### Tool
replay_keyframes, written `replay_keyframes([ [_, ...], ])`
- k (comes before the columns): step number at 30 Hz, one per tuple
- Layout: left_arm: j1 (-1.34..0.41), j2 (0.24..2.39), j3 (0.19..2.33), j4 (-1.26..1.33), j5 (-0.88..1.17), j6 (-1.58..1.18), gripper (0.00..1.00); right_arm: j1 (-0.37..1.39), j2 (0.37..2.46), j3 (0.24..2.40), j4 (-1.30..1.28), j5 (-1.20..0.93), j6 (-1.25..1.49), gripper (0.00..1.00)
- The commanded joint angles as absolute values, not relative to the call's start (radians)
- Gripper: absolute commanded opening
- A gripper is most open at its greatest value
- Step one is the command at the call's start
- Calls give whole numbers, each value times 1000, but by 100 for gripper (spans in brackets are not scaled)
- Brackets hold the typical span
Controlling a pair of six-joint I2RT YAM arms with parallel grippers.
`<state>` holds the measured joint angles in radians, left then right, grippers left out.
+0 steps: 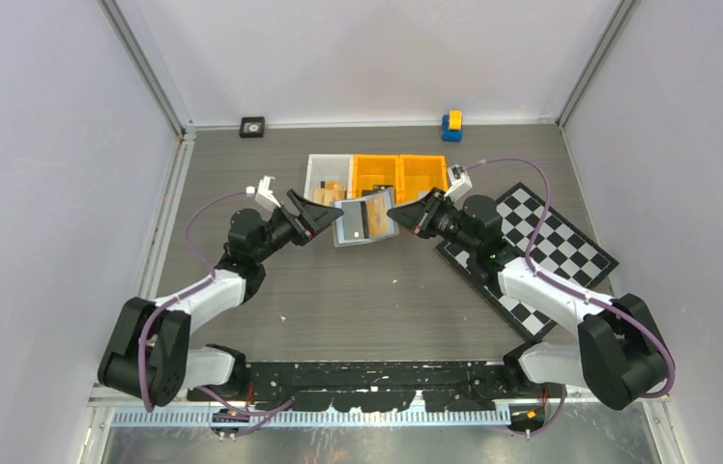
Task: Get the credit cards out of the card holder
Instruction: Remove the credit card from the card holder.
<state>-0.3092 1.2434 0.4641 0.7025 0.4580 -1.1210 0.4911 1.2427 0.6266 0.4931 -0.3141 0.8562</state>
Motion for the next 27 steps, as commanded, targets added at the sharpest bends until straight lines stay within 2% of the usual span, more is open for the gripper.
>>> replay_keyframes([
  [1, -307, 1316, 518, 753, 502, -1122, 83, 483, 1244, 629, 596, -345, 883, 1],
  [15, -307, 1371, 559, 741, 554, -1125, 12, 460, 1257, 628, 594, -353, 906, 1],
  [17, -307, 1373, 563, 742, 560, -1124, 5, 454, 1259, 631, 578, -346, 903, 3],
  [24, -307, 1390, 575, 749, 580, -1136, 2, 431, 1258, 623, 566, -335, 916, 5],
  [25, -307, 1393, 575, 749, 583, -1136, 4, 427, 1260, 621, 572, -340, 921, 5],
  [26, -307, 1397, 578, 749, 588, -1137, 11, 424, 1261, 619, 584, -351, 931, 5],
  [27, -307, 1401, 579, 749, 592, -1140, 26, 420, 1266, 616, 599, -357, 941, 5],
])
